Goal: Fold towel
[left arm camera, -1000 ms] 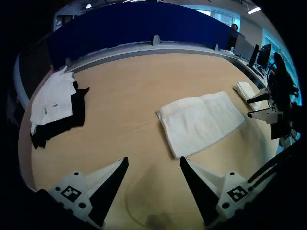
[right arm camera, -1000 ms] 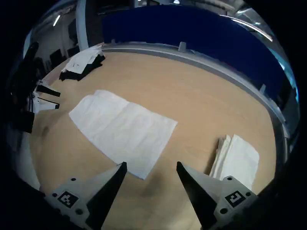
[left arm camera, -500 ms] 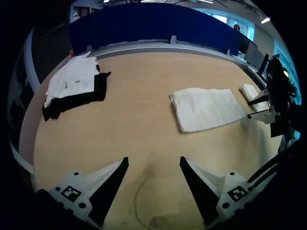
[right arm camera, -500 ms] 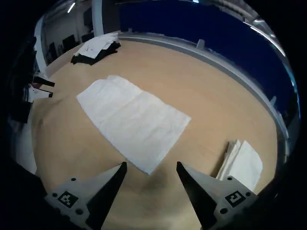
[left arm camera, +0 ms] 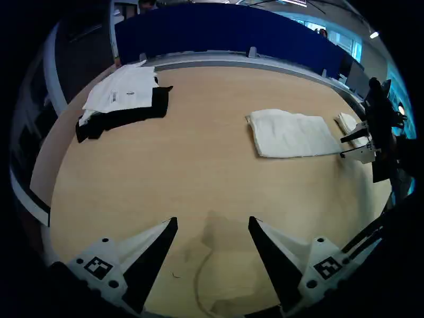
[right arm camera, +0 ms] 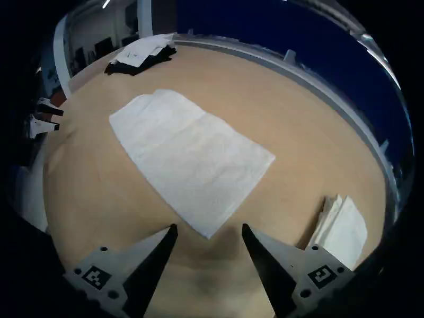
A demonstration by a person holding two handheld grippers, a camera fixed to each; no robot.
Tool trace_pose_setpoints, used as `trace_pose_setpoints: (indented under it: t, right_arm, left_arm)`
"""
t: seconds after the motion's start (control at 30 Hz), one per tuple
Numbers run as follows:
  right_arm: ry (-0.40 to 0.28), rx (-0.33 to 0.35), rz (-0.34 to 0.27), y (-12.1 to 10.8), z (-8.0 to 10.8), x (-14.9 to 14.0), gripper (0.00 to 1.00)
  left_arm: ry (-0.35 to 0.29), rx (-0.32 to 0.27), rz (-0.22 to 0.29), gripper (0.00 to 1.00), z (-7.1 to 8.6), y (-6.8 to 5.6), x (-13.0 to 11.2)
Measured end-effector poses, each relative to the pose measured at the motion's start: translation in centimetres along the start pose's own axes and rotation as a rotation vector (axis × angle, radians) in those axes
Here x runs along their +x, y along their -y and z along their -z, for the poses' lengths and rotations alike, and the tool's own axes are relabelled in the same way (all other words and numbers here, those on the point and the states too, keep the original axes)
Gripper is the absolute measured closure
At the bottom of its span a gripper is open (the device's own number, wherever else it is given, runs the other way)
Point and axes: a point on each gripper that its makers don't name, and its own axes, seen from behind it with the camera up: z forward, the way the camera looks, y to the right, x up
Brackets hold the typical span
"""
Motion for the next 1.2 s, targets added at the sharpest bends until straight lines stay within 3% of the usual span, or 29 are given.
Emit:
trace_pose_setpoints:
  t: [0.13, 0.63, 0.83, 1.2]
  right_arm:
    - [0.013, 0.015, 0.006, 0.2, -0.1, -0.4, 0.21]
    - [0.021, 0.028, -0.009, 0.1, -0.4, -0.9, 0.88]
    - [0.02, 0.03, -0.004, 0.3, -0.5, -0.6, 0.95]
    - [-0.017, 0.018, 0.015, 0.4, 0.4, 1.0, 0.95]
  left_arm:
    - [0.0, 0.006, 0.008, 0.0, 0.6, 0.2, -0.5]
    - [0.003, 0.018, 0.026, 0.0, 1.6, 0.9, -1.6]
    - [0.003, 0.018, 0.024, 0.0, 1.7, 1.1, -1.6]
    - [0.0, 0.016, 0.02, 0.0, 2.4, 1.3, -1.4]
